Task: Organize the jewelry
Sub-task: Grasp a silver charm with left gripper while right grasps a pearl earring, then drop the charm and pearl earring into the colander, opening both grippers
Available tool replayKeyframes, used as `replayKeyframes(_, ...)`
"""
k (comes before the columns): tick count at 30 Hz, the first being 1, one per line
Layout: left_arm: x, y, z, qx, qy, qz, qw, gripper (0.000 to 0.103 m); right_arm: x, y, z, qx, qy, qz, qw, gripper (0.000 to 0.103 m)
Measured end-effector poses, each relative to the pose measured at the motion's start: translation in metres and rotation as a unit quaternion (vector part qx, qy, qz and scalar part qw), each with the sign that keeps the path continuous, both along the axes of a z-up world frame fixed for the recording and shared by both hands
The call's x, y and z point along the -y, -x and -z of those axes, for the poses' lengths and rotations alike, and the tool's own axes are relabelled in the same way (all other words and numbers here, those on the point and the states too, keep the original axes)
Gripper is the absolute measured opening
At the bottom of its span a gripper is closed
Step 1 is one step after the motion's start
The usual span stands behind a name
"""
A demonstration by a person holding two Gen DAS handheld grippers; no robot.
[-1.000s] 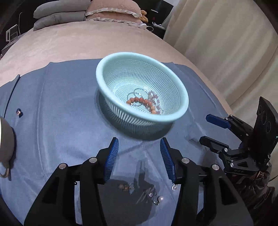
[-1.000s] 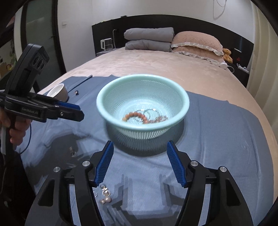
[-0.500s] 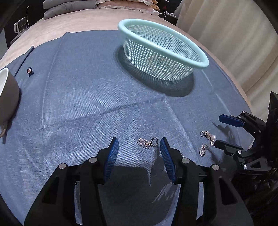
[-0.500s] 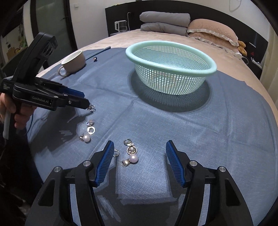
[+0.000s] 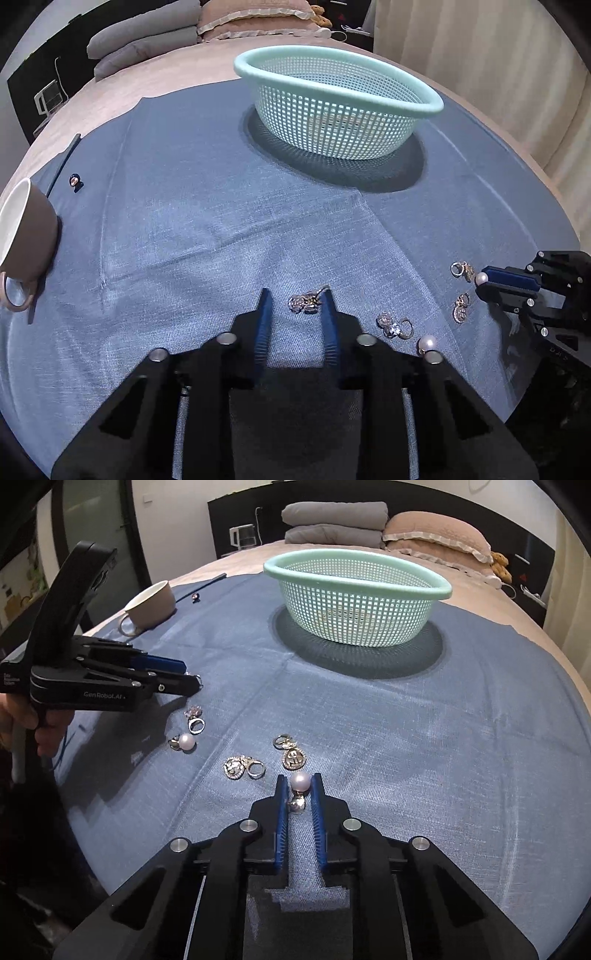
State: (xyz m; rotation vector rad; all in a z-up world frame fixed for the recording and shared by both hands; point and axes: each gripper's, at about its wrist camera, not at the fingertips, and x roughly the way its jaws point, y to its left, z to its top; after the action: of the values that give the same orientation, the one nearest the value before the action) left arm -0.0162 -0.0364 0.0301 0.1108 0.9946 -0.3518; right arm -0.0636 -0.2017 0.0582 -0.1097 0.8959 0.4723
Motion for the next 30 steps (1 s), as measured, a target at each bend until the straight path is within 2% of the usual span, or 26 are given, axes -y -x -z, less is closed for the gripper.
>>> replayKeyframes(7, -0.01, -0.001, -0.003, -0.014, 0.052, -0.025, 0.9982, 0.016, 0.01, 0.004, -0.009, 0.003, -0.007, 0.004, 1.0, 0.01)
replayKeyframes(11, -0.015, 0.003, -0.014, -0.008, 0.066, -0.028, 0.9974, 0.016, 0.019, 0.006, -0.022, 0.015, -0.008, 0.009, 1.0, 0.01)
replayKeyframes(17, -0.022, 0.002, -0.043, 0.018, 0.072, -0.028, 0.9969, 0.016, 0.027, -0.01, -0.05, 0.045, 0.003, 0.014, 0.999, 0.01)
replayKeyframes(20, -0.02, -0.004, -0.059, 0.039, 0.05, -0.032, 0.9975, 0.016, 0.027, -0.021, -0.067, 0.071, 0.007, 0.018, 0.997, 0.01)
replayKeyframes(26, -0.006, -0.033, -0.09, 0.064, 0.06, -0.021, 0.9959, 0.016, 0.017, -0.057, -0.098, 0.105, 0.001, 0.007, 0.994, 0.011)
replayKeyframes(30, 0.015, -0.062, -0.109, 0.073, 0.067, 0.007, 0.995, 0.016, 0.009, -0.094, -0.108, 0.107, -0.01, 0.004, 0.994, 0.011)
